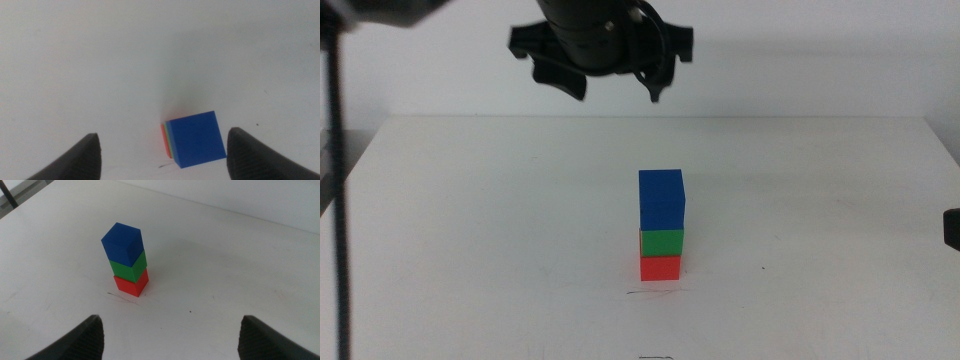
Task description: Stack red cubes first, then green, then blue cubes in a specific spot.
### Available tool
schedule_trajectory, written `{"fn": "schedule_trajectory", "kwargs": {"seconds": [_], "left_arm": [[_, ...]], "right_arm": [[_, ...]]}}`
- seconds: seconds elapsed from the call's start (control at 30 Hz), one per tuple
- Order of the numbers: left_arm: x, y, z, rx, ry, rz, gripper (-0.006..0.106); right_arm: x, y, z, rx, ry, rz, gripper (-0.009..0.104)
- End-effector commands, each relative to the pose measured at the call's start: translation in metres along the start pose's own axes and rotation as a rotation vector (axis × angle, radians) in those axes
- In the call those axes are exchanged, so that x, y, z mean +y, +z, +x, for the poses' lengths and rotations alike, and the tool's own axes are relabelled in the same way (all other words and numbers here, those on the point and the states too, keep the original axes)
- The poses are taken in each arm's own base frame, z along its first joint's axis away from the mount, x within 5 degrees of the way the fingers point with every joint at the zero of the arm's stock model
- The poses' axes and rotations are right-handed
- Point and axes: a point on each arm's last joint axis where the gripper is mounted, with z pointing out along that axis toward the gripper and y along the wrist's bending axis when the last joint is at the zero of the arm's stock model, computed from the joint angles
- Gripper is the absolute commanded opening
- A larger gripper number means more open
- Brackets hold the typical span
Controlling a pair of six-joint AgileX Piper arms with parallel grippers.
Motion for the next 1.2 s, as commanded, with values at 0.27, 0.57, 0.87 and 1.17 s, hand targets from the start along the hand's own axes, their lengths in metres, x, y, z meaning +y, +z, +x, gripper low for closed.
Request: {"fn": "schedule_trajectory", "kwargs": {"seconds": [0.27,0.57,0.87,1.17], "left_arm": [[0.034,-0.095,0.004,-0.175,0.230,-0.039,0.083],[0.122,-0.168,0.051,-0.380,0.146,-0.123,0.083],[0.167,-0.207,0.105,-0.585,0.023,-0.273,0.083],[0.163,-0.235,0.138,-0.678,-0.008,-0.291,0.083]], "right_arm": [[-0.001,-0.005,-0.012,-0.089,-0.013,0.010,0.082],[-0.001,-0.005,-0.012,-0.089,-0.013,0.010,0.082],[-0.001,-0.005,-0.012,-0.089,-0.013,0.010,0.082],[-0.001,-0.005,-0.012,-0.089,-0.012,0.010,0.082]]}}
